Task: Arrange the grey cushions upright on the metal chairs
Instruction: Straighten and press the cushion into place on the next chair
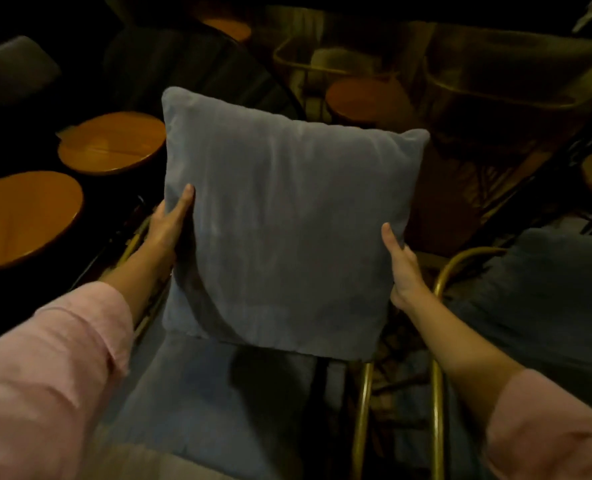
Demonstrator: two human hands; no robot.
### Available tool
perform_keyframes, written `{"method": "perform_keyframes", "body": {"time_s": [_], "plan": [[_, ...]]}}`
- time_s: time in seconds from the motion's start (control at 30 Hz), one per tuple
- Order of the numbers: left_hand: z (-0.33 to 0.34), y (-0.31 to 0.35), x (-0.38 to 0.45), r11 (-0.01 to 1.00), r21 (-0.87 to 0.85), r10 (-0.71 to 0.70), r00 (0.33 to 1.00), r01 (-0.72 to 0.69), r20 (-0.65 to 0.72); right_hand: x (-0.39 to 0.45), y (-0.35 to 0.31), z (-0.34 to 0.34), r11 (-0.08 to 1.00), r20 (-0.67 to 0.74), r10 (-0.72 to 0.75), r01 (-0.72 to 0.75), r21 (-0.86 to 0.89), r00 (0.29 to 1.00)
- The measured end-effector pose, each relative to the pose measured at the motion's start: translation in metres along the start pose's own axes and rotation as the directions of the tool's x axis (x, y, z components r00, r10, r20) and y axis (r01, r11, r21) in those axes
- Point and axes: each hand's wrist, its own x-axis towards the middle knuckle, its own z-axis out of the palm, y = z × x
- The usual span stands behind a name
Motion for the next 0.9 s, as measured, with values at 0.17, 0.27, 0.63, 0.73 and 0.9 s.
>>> {"method": "perform_keyframes", "body": {"time_s": [0.17,0.27,0.63,0.73,0.9], "plan": [[-0.009,0.003,0.099,0.999,-0.016,-0.028,0.997,0.030,0.075,0.058,0.002,0.064,0.997,-0.044,-0.074,0.076,0.033,0.996],[0.000,-0.005,0.139,0.998,-0.024,-0.062,0.992,0.065,0.109,0.088,0.010,0.080,0.996,-0.078,-0.076,0.080,0.047,0.994],[0.008,-0.125,0.188,0.909,-0.015,-0.408,0.895,0.417,0.180,0.138,0.091,0.079,0.996,-0.234,-0.016,-0.004,-0.087,0.972],[0.014,-0.138,0.185,0.883,-0.034,-0.461,0.879,0.468,0.120,0.142,0.097,0.081,0.994,-0.261,0.010,-0.037,-0.100,0.965],[0.019,-0.127,0.164,0.883,-0.056,-0.466,0.884,0.467,0.025,0.134,0.089,0.079,0.977,-0.213,0.065,-0.106,-0.187,0.975]]}}
